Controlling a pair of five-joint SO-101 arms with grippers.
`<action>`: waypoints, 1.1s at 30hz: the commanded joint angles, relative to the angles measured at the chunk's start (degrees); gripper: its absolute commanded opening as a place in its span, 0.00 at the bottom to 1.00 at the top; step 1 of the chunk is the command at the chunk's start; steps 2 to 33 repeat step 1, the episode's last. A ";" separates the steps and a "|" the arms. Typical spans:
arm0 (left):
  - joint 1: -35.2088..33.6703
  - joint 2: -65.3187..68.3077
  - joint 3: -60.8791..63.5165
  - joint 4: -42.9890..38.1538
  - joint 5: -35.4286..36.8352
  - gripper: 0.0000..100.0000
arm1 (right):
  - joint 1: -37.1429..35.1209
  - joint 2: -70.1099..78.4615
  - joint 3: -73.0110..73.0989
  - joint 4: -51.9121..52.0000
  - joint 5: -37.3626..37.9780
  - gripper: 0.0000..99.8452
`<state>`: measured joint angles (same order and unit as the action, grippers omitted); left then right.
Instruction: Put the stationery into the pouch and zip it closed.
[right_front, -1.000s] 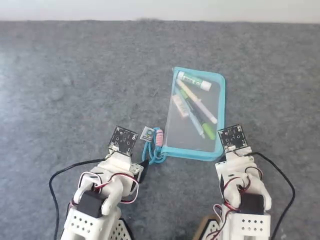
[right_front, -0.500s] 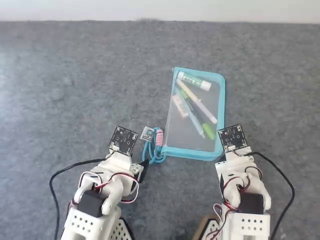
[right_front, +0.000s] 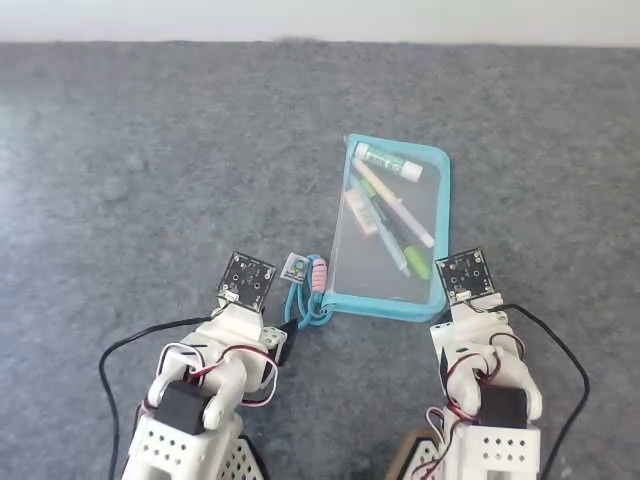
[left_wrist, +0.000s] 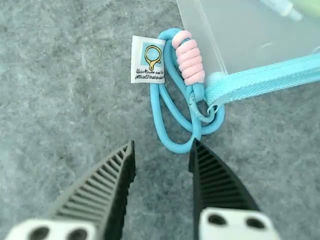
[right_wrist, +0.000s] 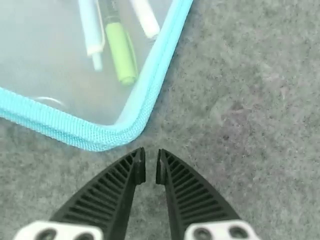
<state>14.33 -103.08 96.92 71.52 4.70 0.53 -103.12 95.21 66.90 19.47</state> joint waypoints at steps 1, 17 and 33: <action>0.44 -0.09 -0.48 0.35 0.62 0.17 | 0.40 -0.57 1.23 0.57 -0.35 0.05; 0.44 -0.09 -0.48 0.35 0.62 0.17 | 0.40 -0.57 1.23 0.57 -0.35 0.05; 0.44 -0.09 -0.48 0.35 0.62 0.17 | 0.40 -0.57 1.23 0.57 -0.35 0.05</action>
